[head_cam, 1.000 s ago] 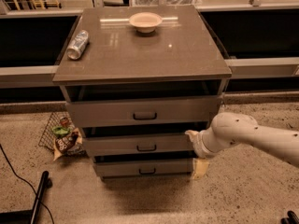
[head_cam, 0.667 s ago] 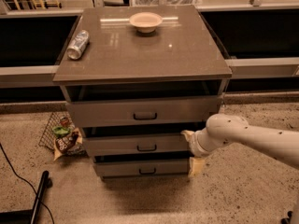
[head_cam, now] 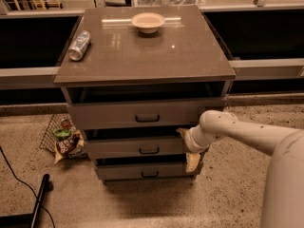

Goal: Open middle drawer

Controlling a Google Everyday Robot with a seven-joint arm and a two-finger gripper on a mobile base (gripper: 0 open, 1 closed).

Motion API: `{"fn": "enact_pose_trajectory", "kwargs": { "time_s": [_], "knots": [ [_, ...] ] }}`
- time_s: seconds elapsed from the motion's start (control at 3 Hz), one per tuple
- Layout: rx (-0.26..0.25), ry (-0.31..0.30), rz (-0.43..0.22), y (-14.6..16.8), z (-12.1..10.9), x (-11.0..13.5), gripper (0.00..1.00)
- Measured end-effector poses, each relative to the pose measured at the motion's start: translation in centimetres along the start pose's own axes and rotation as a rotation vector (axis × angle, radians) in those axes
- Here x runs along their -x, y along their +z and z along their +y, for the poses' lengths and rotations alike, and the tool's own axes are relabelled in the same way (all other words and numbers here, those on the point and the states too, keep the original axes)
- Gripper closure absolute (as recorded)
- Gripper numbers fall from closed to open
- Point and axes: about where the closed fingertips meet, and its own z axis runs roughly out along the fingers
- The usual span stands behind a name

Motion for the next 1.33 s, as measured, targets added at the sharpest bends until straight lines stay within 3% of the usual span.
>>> {"fn": "enact_pose_trajectory", "kwargs": {
  "time_s": [0.33,1.0,1.33],
  "knots": [
    [0.017,-0.018,-0.004,1.7,-0.9,-0.4,0.00],
    [0.034,0.011,-0.051,4.9,-1.6,-1.2,0.00],
    [0.032,0.026,-0.078,6.2,-1.9,-1.3,0.19]
  ]
}}
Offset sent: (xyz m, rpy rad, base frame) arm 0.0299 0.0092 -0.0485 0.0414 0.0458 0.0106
